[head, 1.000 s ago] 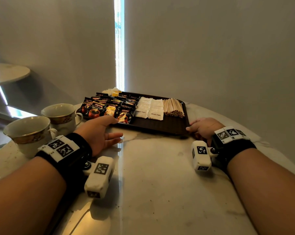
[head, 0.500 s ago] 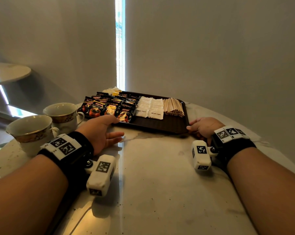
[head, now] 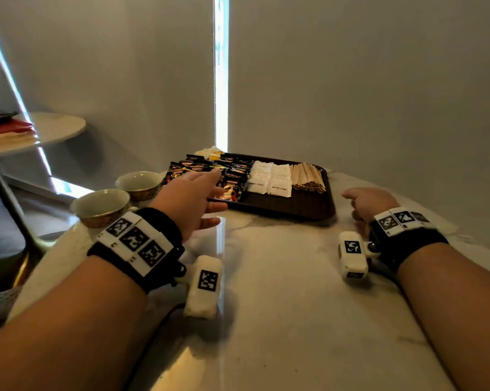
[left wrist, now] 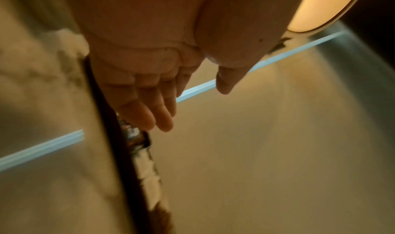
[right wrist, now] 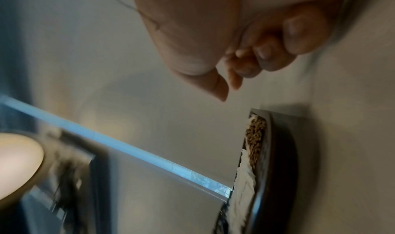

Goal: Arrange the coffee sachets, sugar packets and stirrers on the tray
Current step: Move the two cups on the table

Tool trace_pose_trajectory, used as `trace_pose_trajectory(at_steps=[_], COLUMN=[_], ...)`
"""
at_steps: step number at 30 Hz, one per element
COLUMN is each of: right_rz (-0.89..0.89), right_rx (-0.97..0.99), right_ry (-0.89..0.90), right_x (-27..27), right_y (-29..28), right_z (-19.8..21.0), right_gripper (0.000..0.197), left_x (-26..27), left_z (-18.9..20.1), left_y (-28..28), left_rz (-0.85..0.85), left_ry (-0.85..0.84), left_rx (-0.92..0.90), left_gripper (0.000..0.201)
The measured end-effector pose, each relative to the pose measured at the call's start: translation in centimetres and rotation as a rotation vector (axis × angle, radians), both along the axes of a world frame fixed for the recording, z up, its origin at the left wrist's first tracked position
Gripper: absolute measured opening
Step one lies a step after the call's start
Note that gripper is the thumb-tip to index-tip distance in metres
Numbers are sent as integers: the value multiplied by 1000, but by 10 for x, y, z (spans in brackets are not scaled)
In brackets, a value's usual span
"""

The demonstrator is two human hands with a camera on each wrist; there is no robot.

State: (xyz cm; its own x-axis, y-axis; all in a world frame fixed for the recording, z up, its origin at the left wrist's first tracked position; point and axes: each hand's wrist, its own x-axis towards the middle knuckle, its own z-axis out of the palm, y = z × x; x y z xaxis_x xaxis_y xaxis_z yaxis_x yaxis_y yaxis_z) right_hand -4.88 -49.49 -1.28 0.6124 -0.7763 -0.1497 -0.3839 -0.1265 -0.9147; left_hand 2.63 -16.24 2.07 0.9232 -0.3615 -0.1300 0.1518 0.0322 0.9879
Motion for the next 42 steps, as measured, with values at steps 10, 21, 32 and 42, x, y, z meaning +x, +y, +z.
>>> trace_pose_trajectory(at_steps=[10,21,32,42], right_rz=[572,643,668,610], right_rx=[305,135,-89,191], right_ry=[-181,32,25,-113], right_x=[15,69,104,96], right_y=[212,297,301,282], right_z=[41,38,26,24], right_gripper=[31,39,37,32], left_x=[-21,-21,-4,22], left_z=[-5,-30,-32,-41], left_y=[96,103,88,98], left_rz=[286,209,175,301], left_ry=[20,182,190,43], left_rx=[-66,-33,-66,-78], left_gripper=[21,30,48,17])
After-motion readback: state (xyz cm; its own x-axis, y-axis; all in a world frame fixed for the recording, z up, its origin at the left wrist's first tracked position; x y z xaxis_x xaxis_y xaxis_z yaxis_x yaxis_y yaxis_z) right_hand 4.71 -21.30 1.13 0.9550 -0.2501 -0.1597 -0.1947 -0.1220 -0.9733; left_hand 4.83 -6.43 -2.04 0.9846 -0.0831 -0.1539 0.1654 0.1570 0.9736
